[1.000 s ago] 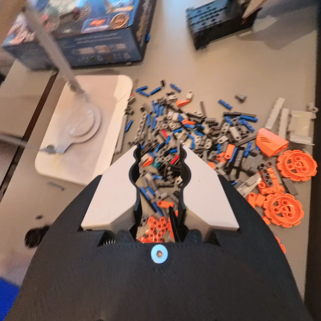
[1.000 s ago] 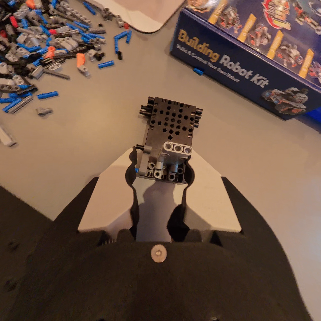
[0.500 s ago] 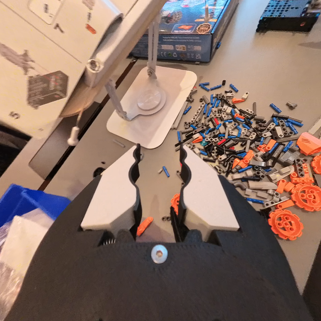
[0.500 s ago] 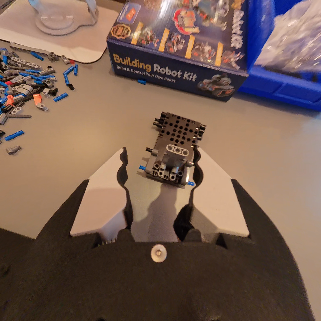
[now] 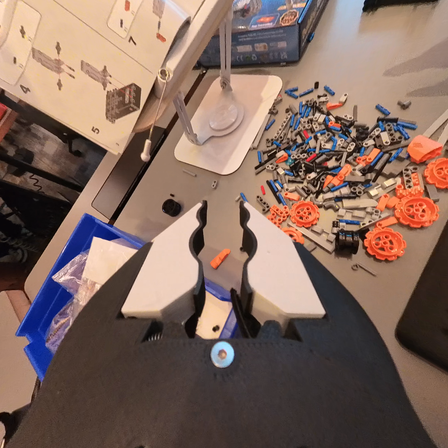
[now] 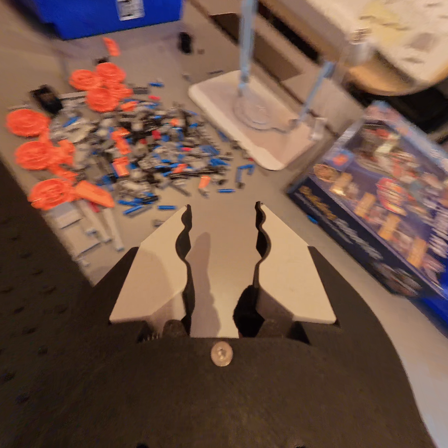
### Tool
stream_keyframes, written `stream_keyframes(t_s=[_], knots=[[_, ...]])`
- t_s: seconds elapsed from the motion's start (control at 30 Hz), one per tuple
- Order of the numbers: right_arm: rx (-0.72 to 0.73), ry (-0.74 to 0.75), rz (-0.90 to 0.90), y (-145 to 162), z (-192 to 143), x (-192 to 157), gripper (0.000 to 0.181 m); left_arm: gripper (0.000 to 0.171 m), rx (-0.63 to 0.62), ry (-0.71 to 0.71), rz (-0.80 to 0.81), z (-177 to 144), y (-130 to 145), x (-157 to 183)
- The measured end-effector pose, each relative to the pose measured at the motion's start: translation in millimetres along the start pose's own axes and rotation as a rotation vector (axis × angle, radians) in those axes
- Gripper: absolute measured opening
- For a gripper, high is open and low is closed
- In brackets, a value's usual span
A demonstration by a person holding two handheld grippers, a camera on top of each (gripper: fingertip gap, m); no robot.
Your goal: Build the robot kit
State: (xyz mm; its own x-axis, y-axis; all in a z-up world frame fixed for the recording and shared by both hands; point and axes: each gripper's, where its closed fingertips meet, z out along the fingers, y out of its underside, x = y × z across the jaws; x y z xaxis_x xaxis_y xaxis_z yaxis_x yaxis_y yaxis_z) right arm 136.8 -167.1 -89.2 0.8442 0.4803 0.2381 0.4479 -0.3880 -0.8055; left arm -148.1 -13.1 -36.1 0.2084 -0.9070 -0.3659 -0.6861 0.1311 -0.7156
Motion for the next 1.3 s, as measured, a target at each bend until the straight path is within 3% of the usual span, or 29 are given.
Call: stream_keyframes(t_s=[0.13, 0.27, 0.37, 0.53, 0.73, 0.8, 1.03, 1.2, 1.3], knots=[[-0.103, -0.38, -0.114, 12, 21, -80, 0.039, 0.024, 0.004, 0.076, 0.025, -2, 3, 26], [-0.179, -0.541, -0.183, 29, 28, -129, 0.035, 0.024, -0.018, 0.147, 0.051, 2, 12, 54], [-0.221, -0.581, -0.201, 40, 33, -144, 0.034, 0.024, -0.064, 0.116, 0.042, 2, 29, 52], [-0.249, -0.606, -0.229, 47, 42, -155, 0.014, 0.024, -0.051, 0.022, -0.026, -21, 42, 26], [-0.224, -0.553, -0.232, 42, 56, -146, 0.021, 0.023, -0.106, -0.081, -0.055, -38, 64, -2], [-0.193, -0.551, -0.209, 36, 58, -141, 0.032, 0.024, -0.15, -0.126, -0.085, -45, 79, -18], [-0.063, -0.539, -0.147, 22, 60, -125, 0.032, 0.039, -0.344, -0.32, -0.143, -72, 141, -94], [-0.036, -0.541, -0.122, 21, 62, -122, 0.031, 0.069, -0.411, -0.265, -0.071, -33, 145, -92], [-0.016, -0.524, -0.121, 19, 62, -118, 0.031, 0.074, -0.484, -0.265, -0.015, 0, 163, -95]])
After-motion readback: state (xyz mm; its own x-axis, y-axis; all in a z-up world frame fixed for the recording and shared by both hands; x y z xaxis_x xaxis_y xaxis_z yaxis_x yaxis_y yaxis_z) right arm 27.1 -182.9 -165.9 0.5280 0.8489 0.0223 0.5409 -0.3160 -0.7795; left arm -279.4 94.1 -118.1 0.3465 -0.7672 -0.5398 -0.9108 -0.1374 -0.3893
